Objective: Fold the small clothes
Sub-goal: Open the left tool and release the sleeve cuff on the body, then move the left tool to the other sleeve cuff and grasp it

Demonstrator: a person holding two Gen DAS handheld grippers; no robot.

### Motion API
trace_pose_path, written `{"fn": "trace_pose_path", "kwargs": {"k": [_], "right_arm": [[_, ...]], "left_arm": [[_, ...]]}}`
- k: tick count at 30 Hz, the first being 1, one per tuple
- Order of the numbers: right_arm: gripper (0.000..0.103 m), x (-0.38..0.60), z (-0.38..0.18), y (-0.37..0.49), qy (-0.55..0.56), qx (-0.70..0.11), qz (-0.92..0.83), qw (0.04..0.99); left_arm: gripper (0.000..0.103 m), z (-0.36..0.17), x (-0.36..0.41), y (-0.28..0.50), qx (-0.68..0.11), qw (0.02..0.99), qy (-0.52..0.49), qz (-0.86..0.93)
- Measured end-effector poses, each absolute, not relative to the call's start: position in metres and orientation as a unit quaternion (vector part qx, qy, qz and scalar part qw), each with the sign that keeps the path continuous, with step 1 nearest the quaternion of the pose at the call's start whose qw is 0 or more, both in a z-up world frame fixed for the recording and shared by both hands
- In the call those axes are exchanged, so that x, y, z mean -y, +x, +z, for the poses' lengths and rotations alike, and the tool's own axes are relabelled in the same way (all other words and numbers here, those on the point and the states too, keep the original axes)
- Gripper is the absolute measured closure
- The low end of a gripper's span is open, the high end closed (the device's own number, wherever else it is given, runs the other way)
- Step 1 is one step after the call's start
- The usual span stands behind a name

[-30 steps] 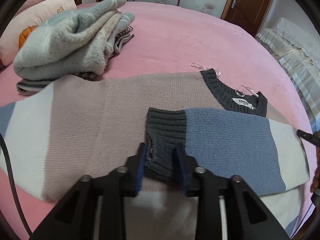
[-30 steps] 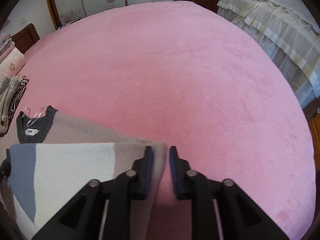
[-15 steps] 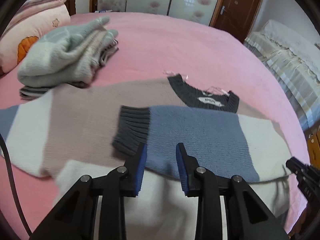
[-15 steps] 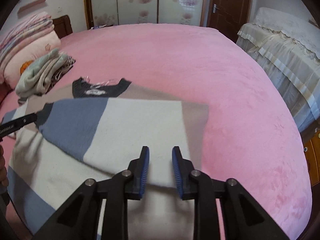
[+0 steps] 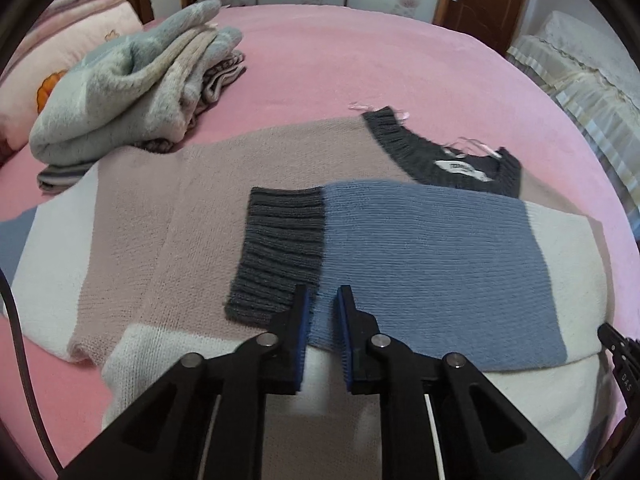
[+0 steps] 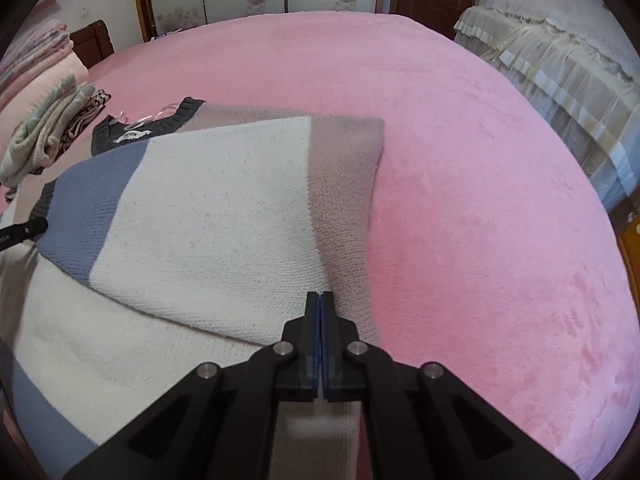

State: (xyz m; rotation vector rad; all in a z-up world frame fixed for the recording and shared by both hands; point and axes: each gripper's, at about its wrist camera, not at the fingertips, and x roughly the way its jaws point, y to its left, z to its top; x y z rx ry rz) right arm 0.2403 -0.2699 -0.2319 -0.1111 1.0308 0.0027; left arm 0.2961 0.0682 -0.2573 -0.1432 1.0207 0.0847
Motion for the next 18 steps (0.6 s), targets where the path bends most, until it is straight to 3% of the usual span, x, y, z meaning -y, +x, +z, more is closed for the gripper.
{"fn": "trace_pose_path", "kwargs": {"k": [3, 8, 13, 15, 18], "right_arm": [[0.103, 0.265, -0.221, 0.236, -0.049, -0.486, 0.007, 0.872], [0.103, 0.255, -0.197, 0.223, -0.042, -0.474, 0.025, 0.879], [0.100, 0.232, -0.174, 0.205, -0.042, -0.460, 0.043, 0.886], [0.100, 0.223, -0.162, 0.195, -0.030, -0.451, 0.055, 0.890], [0.100, 0.207, -0.146, 0.179, -0.017, -0.439, 0.071, 0.895]], "left_arm": [[0.075, -0.244, -0.069, 0.289, -0.477, 0.875, -0.075, 0.032], [0.065, -0.209, -0.072, 0.267, -0.456, 0.886, -0.087, 0.012], [0.015, -0.174, -0.076, 0.240, -0.422, 0.901, -0.102, 0.004], [0.008, -0.158, -0.080, 0.222, -0.398, 0.911, -0.108, 0.002], [0.007, -0.142, -0.082, 0.198, -0.387, 0.915, -0.116, -0.008]]}}
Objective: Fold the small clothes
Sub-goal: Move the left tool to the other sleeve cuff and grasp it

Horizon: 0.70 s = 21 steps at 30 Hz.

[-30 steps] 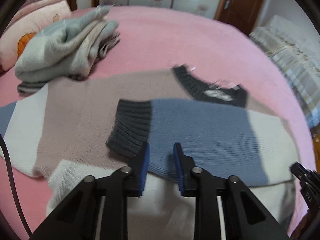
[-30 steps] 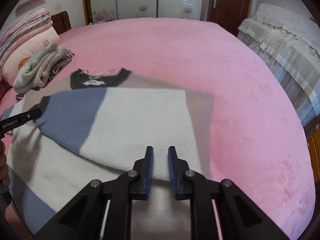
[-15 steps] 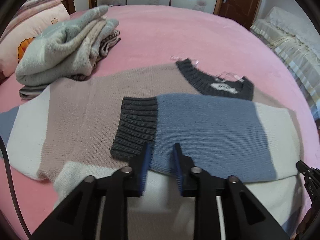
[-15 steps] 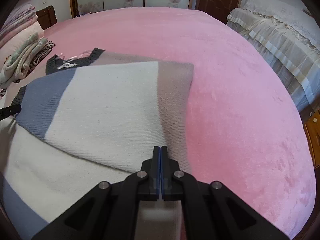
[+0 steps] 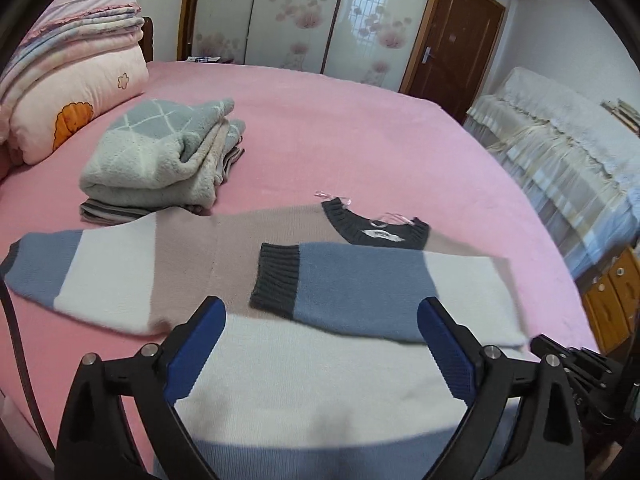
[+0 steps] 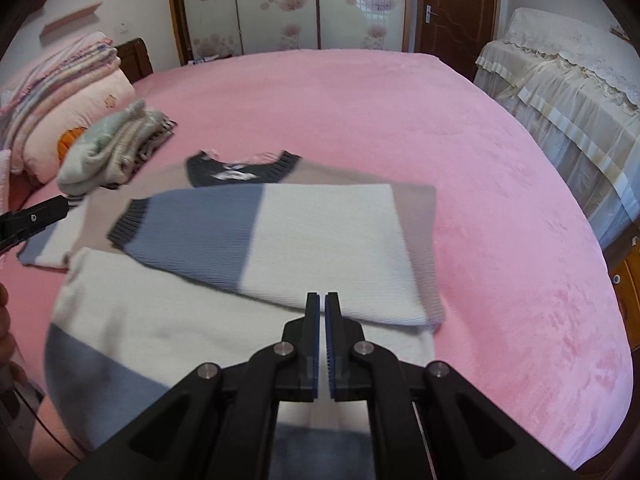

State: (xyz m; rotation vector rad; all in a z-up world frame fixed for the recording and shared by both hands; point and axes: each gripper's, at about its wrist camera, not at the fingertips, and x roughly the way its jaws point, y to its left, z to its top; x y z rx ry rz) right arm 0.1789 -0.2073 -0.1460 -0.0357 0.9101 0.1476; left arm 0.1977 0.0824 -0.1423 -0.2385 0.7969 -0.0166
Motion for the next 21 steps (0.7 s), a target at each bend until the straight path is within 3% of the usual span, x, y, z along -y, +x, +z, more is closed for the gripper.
{"fn": "trace_pose_path", "kwargs": {"k": [12, 17, 21], "right_arm": [[0.100, 0.129, -0.116, 0.123, -0.002, -0.431, 0.147, 0.890], [0.100, 0.093, -0.107, 0.119, -0.017, -0.432, 0.176, 0.885], [0.100, 0.054, -0.093, 0.126, -0.037, -0.419, 0.209, 0.883]], "left_arm": [[0.004, -0.116, -0.111, 0.117, -0.405, 0.910, -0.091, 0.004], [0.004, -0.097, -0.156, 0.105, -0.400, 0.910, -0.098, 0.035], [0.010, -0.075, -0.206, 0.103, -0.398, 0.910, -0.092, 0.067]]}}
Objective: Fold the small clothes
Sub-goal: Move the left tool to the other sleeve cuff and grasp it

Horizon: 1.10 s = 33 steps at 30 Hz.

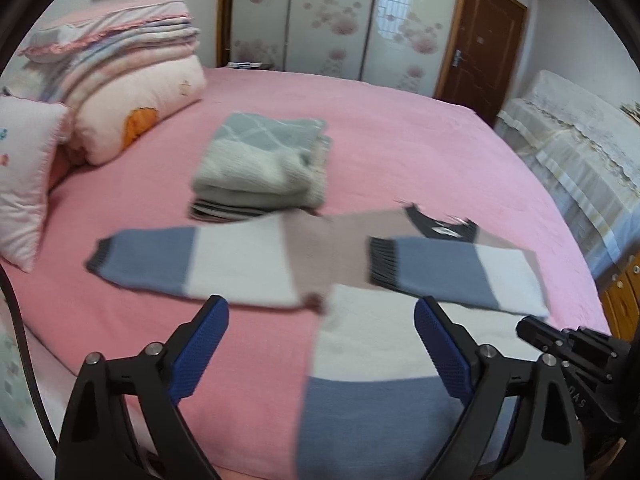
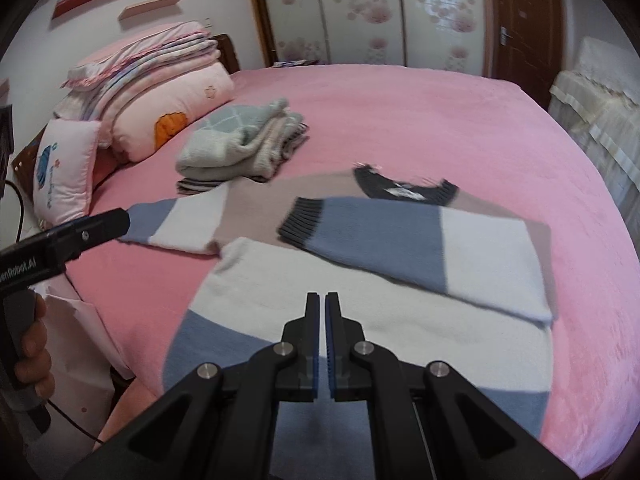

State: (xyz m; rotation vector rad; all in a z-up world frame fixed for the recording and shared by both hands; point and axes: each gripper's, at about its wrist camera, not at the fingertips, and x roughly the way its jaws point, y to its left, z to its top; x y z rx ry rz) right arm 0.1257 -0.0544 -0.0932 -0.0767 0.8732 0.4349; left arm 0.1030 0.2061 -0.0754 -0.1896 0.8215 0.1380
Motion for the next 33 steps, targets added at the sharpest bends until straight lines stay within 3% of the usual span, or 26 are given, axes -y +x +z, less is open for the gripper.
{"fn": "trace_pose_path", "kwargs": {"k": [9, 15, 23, 30, 33], "right_arm": [[0.100, -0.047, -0.046, 0.165, -0.074, -0.359, 0.268, 0.891], [0.100, -0.098, -0.041, 0.202, -0.066, -0.353, 0.280, 0.890], [0.100, -0.167, -0.075, 0.234, -0.063, -0.387, 0.302, 0.869], [0.100, -0.226, -0.129, 0.243, -0.092, -0.436, 0.330, 0.832], [0.100, -0.237, -0.140, 0.241, -0.099, -0.447, 0.340, 0.822]], "left_arm": [[0.011, -0.045, -0.325, 0.113, -0.375, 0.907, -0.114, 0.155], [0.011, -0.058, -0.406, 0.128, -0.383, 0.883, -0.166, 0.216], [0.011, -0.137, -0.491, 0.153, -0.457, 0.809, -0.232, 0.289], [0.024, -0.212, -0.542, 0.169, -0.505, 0.733, -0.314, 0.329], [0.024, -0.234, -0.557, 0.171, -0.512, 0.709, -0.342, 0.344]]}}
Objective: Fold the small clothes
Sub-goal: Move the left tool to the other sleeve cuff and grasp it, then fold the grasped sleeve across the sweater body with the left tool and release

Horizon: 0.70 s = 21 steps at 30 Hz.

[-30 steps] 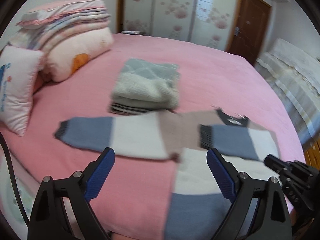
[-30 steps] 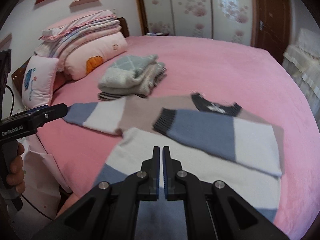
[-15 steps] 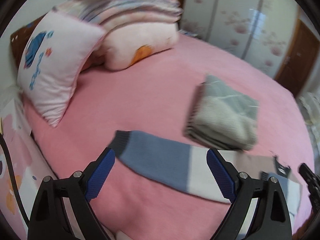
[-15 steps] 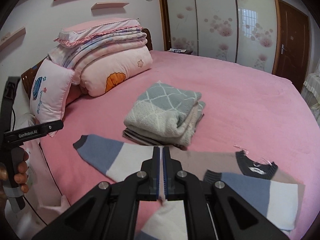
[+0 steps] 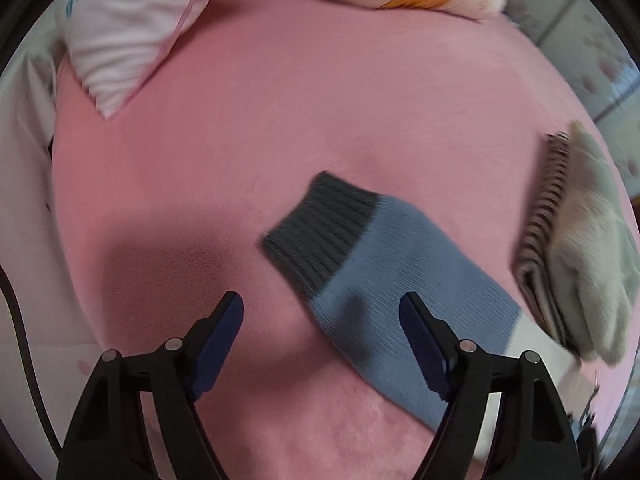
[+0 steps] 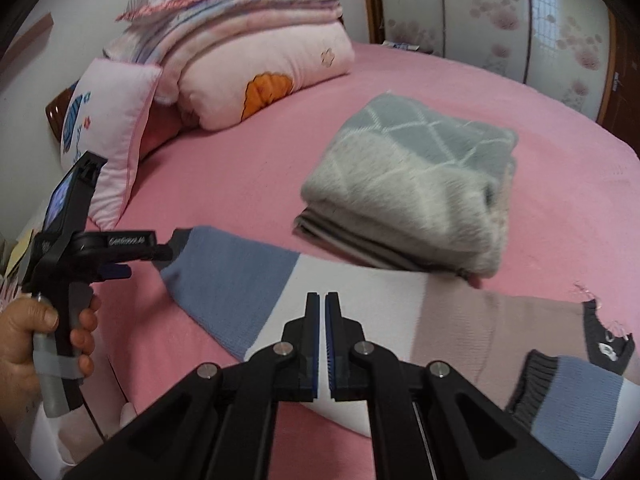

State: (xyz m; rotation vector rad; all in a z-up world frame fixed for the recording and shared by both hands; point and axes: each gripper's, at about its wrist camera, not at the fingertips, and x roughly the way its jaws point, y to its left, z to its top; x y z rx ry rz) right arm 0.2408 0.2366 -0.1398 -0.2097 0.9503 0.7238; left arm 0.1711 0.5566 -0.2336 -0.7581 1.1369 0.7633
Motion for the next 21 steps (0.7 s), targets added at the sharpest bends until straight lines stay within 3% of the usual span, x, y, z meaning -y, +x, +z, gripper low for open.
{"fn": "trace_pose_path", "kwargs": {"k": [10, 11, 13, 14, 21], "right_arm": [[0.100, -0.238, -0.145, 0.231, -0.111, -0.438, 0.354, 0.819], [0.100, -0.236, -0.146, 0.230, -0.110, -0.439, 0.354, 0.819], [0.100, -0.231, -0.149, 0.228, -0.111, -0.443, 0.351, 0.818], [0.100, -0.228, -0.150, 0.227, -0.111, -0.443, 0.349, 0.818], [0.100, -0.192, -0.150, 0.217, -0.127, -0.437, 0.327, 0.828]], "left_arm": [[0.027, -0.271, -0.568, 0.182, -0.532, 0.664, -0.374, 0.371], [0.035, -0.270, -0.565, 0.187, -0.533, 0.669, -0.361, 0.371], [0.082, -0.267, -0.558, 0.195, -0.534, 0.682, -0.350, 0.356], [0.091, -0.264, -0.553, 0.199, -0.536, 0.686, -0.343, 0.353], [0.096, -0.210, -0.503, 0.202, -0.481, 0.753, -0.296, 0.338]]}}
